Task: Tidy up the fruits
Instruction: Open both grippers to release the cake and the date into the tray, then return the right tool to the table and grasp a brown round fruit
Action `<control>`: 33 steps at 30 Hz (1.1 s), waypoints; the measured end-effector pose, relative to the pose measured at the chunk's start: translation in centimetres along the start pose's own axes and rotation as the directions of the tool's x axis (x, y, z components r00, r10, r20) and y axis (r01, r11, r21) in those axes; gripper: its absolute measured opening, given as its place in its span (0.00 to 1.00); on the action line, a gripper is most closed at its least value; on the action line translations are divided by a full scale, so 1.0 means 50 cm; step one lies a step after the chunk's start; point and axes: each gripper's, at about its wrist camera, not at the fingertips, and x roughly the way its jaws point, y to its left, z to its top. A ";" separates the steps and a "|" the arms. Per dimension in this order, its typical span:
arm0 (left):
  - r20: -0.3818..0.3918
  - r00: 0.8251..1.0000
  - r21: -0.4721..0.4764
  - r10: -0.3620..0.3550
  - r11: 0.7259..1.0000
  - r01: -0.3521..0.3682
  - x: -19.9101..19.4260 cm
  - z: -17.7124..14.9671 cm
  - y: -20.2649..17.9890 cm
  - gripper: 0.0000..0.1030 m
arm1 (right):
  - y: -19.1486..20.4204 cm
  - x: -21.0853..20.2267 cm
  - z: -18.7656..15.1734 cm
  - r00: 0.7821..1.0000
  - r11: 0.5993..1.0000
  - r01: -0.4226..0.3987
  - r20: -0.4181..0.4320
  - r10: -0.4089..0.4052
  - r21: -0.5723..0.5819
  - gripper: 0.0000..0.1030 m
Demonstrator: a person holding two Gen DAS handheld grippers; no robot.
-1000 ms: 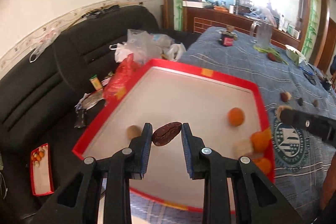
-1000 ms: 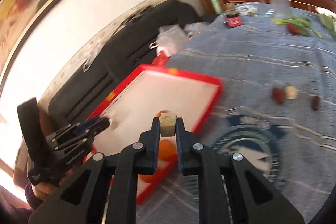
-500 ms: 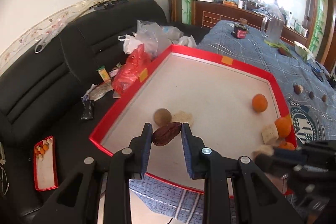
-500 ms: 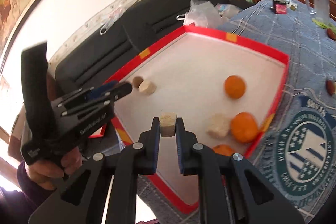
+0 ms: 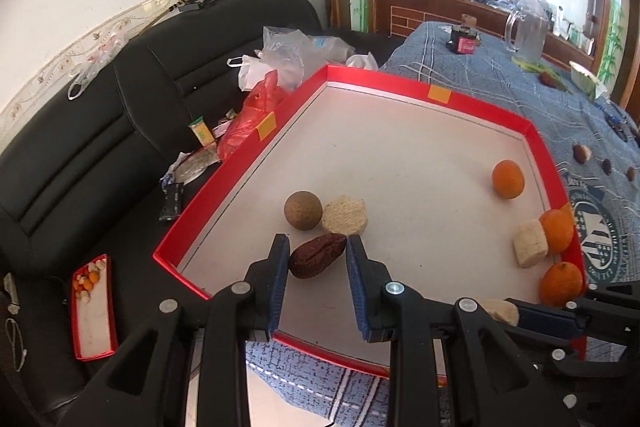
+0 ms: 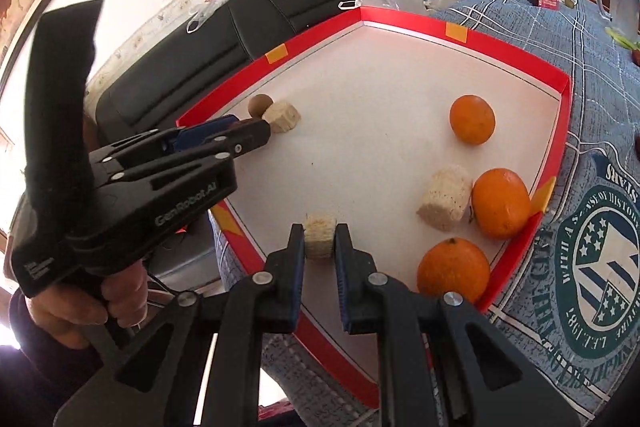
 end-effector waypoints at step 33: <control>0.136 0.990 0.292 -0.044 0.956 0.003 -0.111 0.047 -0.323 0.81 | -0.316 -0.340 -0.087 0.907 0.906 0.153 0.308 -0.287 0.394 0.40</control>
